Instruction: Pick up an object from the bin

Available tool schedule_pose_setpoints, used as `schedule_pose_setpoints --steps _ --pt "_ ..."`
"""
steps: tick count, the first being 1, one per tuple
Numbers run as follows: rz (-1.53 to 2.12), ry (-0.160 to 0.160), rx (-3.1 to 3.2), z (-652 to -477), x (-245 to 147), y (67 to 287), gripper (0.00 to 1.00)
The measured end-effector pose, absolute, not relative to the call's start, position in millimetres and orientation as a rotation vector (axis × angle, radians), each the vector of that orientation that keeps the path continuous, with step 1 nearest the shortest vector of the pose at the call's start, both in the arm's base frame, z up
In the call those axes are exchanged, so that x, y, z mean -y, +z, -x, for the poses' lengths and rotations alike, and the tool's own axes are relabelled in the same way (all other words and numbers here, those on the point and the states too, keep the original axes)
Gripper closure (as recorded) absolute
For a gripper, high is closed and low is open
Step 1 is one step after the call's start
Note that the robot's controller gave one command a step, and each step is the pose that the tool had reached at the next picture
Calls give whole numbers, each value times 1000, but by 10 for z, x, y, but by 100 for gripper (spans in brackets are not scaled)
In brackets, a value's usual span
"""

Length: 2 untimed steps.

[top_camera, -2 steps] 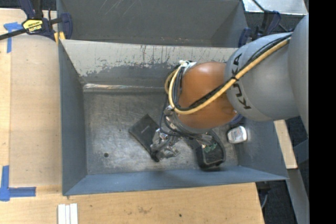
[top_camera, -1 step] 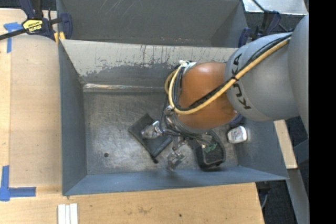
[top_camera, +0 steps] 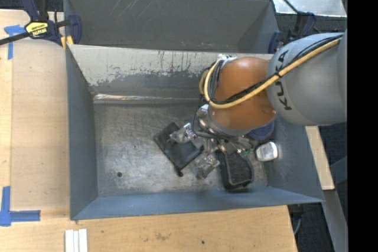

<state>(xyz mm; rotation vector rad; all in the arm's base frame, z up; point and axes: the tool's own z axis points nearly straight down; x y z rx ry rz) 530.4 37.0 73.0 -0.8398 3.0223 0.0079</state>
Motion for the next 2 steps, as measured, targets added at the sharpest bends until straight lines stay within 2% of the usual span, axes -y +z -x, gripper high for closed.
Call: schedule_pose_setpoints --steps 1,2 --pt "834 2 -2997 -5363 -390 776 100" --pt "1029 -6 -2955 -5349 -156 2608 100"
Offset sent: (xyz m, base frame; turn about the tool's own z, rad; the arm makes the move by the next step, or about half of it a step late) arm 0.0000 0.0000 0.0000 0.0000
